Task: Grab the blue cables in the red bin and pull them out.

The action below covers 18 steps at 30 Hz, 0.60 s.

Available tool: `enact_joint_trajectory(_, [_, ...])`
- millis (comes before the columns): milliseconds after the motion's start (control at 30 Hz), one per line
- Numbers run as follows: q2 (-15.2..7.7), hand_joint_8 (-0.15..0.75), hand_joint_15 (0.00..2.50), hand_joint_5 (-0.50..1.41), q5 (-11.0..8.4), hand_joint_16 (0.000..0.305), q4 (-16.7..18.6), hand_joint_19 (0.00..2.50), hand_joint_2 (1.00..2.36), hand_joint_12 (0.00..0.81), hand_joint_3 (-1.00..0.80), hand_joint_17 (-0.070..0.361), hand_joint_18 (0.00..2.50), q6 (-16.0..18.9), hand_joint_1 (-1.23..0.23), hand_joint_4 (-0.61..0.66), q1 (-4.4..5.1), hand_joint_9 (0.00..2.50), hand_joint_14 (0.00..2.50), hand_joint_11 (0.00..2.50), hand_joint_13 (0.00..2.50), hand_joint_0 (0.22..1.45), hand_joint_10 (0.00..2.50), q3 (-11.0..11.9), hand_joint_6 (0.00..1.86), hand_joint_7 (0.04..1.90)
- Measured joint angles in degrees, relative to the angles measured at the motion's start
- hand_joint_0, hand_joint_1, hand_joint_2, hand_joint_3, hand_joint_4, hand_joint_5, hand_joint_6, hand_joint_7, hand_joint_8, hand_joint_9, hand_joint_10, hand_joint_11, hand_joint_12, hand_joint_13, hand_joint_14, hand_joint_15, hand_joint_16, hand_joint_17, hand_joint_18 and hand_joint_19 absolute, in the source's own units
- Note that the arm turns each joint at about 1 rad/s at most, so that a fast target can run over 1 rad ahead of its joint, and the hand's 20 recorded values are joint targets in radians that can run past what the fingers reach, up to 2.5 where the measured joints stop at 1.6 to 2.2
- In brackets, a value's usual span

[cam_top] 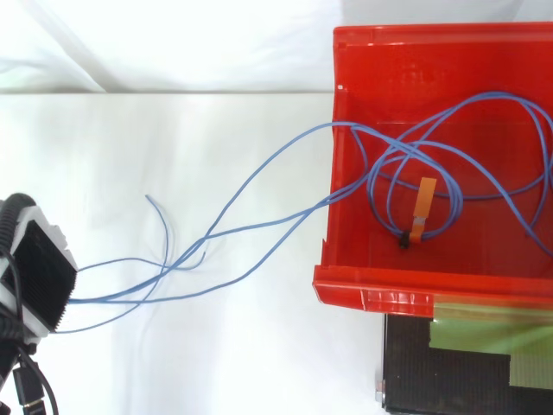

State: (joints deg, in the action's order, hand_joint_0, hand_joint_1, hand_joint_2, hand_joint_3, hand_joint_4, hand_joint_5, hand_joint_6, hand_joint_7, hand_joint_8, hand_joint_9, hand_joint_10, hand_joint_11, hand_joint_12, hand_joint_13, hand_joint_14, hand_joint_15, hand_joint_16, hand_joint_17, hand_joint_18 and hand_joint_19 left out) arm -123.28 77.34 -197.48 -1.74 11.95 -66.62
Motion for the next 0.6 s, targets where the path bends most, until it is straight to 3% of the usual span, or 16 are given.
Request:
enact_joint_trajectory(167, [-0.02, 0.234, 1.33, 0.80, -0.06, 0.042, 0.43, 1.50, 1.01, 0.312, -0.84, 0.094, 1.08, -0.08, -1.07, 0.10, 0.00, 1.15, 0.85, 1.25, 1.27, 0.88, 0.03, 0.00, 1.38, 0.33])
enact_joint_trajectory(600, [-0.02, 0.229, 1.36, 0.73, -0.04, 0.041, 0.61, 1.48, 1.01, 0.308, -0.71, 0.092, 1.09, -0.23, -1.04, 0.01, 0.00, 1.15, 0.81, 1.28, 1.29, 0.97, 0.03, 0.00, 1.64, 0.25])
